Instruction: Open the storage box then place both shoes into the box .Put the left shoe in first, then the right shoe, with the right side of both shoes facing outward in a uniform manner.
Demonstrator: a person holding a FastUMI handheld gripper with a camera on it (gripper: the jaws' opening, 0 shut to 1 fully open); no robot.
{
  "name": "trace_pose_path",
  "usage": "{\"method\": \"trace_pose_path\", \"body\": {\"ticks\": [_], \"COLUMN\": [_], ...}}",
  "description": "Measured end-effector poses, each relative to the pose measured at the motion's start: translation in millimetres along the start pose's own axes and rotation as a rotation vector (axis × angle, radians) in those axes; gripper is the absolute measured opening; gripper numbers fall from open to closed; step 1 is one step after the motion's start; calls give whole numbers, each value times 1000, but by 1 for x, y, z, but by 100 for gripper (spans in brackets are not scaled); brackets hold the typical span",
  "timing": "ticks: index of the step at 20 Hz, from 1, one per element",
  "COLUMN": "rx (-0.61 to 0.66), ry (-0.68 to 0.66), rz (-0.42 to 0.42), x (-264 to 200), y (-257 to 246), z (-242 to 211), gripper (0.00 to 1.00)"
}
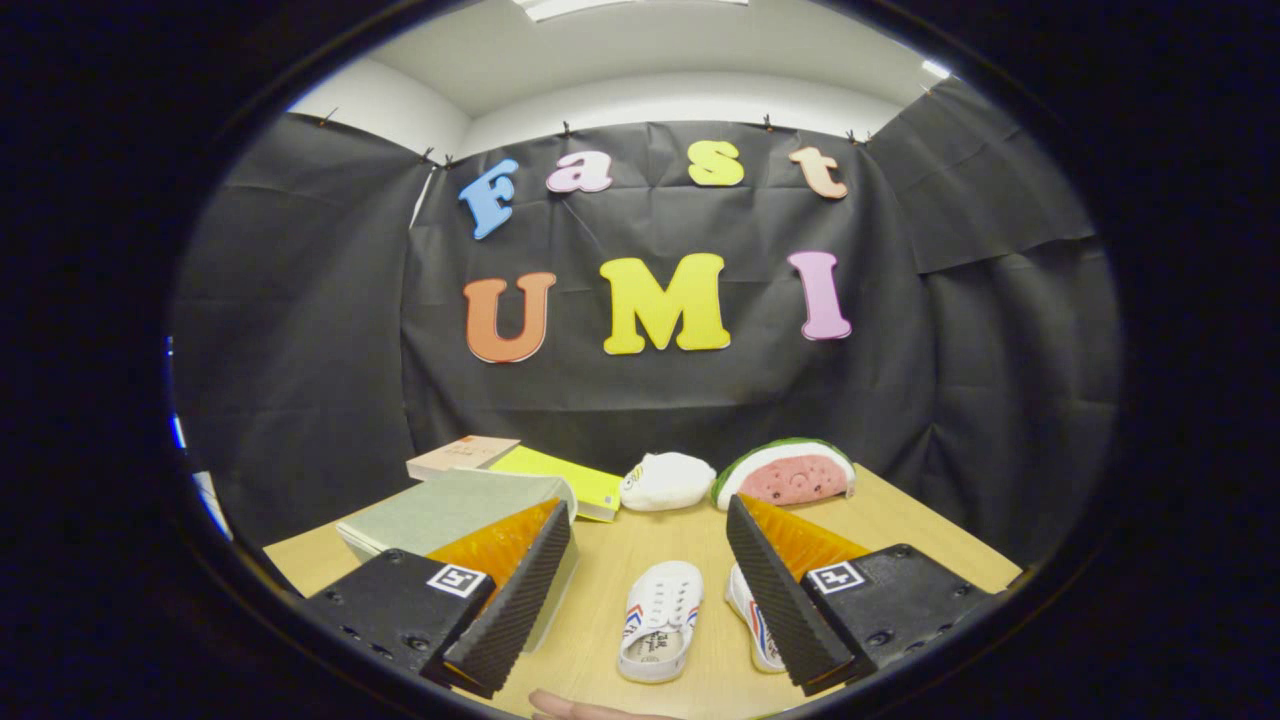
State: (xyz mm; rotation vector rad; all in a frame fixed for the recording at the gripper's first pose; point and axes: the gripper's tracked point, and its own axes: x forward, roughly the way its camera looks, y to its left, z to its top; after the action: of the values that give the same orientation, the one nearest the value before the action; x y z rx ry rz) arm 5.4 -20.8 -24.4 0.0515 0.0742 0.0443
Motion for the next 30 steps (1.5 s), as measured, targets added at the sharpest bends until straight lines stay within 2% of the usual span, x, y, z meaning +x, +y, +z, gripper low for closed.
{"method": "trace_pose_path", "body": {"ticks": [5,10,13,15,19,24,30], "rx": [28,31,55,105,280,525,751], "ry": [42,83,138,165,257,434,674], "rz": [22,49,111,174,413,657,804], "x": [13,47,74,93,122,151,164], "y": [-7,-12,-5,3,40,71,83], "z": [-11,-14,-21,-20,-20,-35,-72], "gripper": [100,100,100,100,99,99,98]}}
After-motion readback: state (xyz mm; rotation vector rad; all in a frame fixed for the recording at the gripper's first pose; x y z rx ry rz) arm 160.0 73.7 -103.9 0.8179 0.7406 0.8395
